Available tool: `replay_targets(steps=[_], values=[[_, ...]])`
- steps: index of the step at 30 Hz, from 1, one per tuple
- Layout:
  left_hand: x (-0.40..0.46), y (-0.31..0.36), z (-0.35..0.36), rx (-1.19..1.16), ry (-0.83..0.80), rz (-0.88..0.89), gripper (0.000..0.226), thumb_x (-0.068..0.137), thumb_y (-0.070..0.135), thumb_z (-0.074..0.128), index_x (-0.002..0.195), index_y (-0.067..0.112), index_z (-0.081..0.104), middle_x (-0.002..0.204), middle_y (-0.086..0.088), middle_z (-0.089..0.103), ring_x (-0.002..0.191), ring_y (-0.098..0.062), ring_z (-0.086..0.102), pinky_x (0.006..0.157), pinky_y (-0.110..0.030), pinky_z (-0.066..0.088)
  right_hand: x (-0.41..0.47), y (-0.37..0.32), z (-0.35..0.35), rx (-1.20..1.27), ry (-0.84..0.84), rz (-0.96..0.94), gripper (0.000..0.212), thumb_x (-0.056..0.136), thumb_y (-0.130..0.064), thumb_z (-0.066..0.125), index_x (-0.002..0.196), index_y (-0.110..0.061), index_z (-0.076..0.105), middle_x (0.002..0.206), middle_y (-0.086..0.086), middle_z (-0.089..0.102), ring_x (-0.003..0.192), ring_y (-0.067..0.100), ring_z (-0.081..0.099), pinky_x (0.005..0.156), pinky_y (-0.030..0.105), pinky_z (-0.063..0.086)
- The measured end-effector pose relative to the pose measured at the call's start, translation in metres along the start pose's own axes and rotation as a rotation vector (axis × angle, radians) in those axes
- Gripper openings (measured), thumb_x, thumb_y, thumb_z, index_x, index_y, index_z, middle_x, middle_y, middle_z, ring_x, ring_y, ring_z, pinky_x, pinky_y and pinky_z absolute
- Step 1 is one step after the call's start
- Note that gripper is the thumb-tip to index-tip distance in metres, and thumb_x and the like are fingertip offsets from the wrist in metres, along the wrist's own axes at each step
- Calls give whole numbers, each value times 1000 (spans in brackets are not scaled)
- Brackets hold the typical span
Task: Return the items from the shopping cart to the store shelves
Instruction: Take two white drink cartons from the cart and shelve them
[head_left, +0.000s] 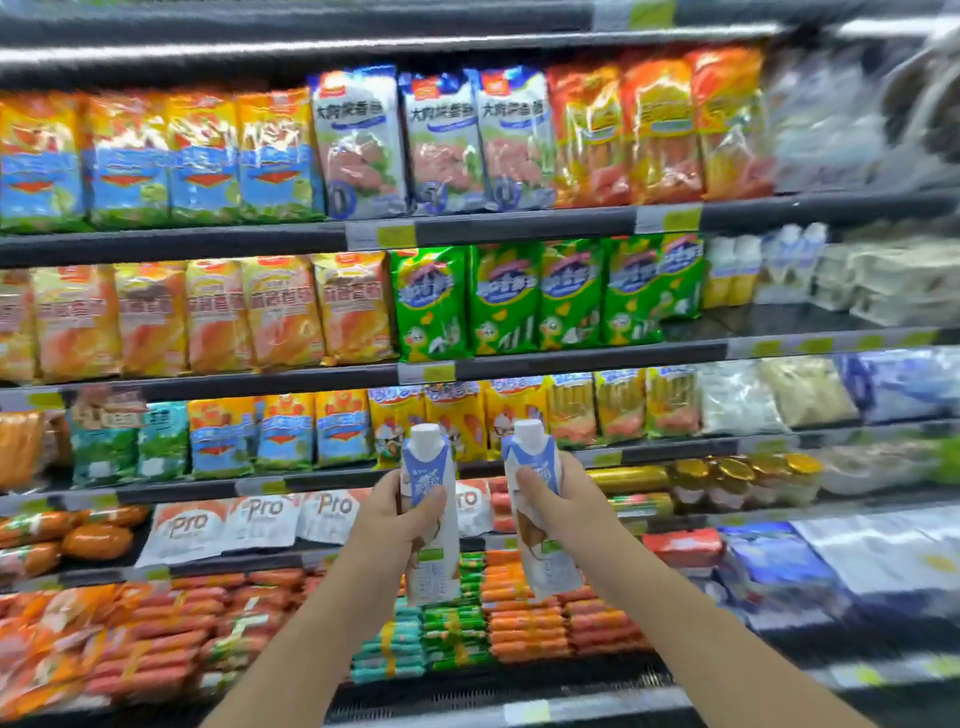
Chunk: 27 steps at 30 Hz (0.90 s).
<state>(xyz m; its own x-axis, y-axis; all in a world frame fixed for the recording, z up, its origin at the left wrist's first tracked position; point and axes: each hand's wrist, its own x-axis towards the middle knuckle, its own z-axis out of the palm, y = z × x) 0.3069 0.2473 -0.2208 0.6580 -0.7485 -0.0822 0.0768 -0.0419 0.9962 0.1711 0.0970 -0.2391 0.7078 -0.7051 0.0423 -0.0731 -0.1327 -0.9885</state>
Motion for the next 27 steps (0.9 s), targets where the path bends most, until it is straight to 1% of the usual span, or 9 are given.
replay_targets(steps=[2,5,9,12,16,18,21,24,27], values=[[11,-3,61,-1,-59,4,19,95,19,62,114,22,62,109,-17,70,97,-38,65,90,-59,50,-8,7,-61,1,65,1,34,91,-49,56,110,-21,54,87,-2,59,77,12,59,66,21,46],[25,-3,145,3,-123,-2,22,94,19,65,116,19,62,100,-13,72,88,-35,68,85,-57,53,-21,12,-142,5,153,14,37,89,-52,56,116,-26,54,103,8,62,89,18,63,74,25,50],[38,0,239,6,-230,-7,20,94,20,65,113,22,64,108,-17,71,98,-41,66,82,-54,54,-34,15,-227,9,246,18,34,91,-49,56,116,-27,52,108,4,63,97,15,63,74,20,51],[52,5,295,13,-298,7,24,94,18,65,118,18,63,104,-14,72,89,-34,67,75,-45,53,-37,14,-276,-8,313,8,30,91,-48,56,113,-26,53,103,2,64,91,11,62,70,14,49],[77,9,355,41,-366,23,19,92,24,69,111,27,67,109,-23,68,88,-35,65,74,-45,49,-22,21,-327,4,366,18,41,87,-56,58,117,-29,53,111,-3,65,102,13,64,90,34,54],[92,10,378,31,-392,15,16,89,27,71,105,30,69,108,-22,68,87,-33,65,77,-48,49,-8,23,-347,-6,394,16,43,87,-56,59,120,-29,53,112,-6,66,102,10,64,89,33,55],[122,11,411,13,-424,36,21,93,23,67,114,27,67,106,-11,74,93,-32,67,81,-48,51,15,21,-372,11,401,-4,35,91,-48,58,121,-32,52,112,-12,66,102,4,64,84,25,53],[155,19,439,-25,-435,52,22,95,18,64,116,21,64,105,-6,76,96,-30,71,81,-47,56,46,21,-397,-4,398,5,26,92,-43,59,115,-31,55,110,-8,69,101,8,66,89,29,55],[193,34,466,-64,-429,65,21,94,19,65,116,20,64,108,-8,75,98,-30,72,84,-49,58,85,17,-421,-18,430,12,29,90,-46,62,111,-27,58,107,0,72,100,16,69,93,43,55]])
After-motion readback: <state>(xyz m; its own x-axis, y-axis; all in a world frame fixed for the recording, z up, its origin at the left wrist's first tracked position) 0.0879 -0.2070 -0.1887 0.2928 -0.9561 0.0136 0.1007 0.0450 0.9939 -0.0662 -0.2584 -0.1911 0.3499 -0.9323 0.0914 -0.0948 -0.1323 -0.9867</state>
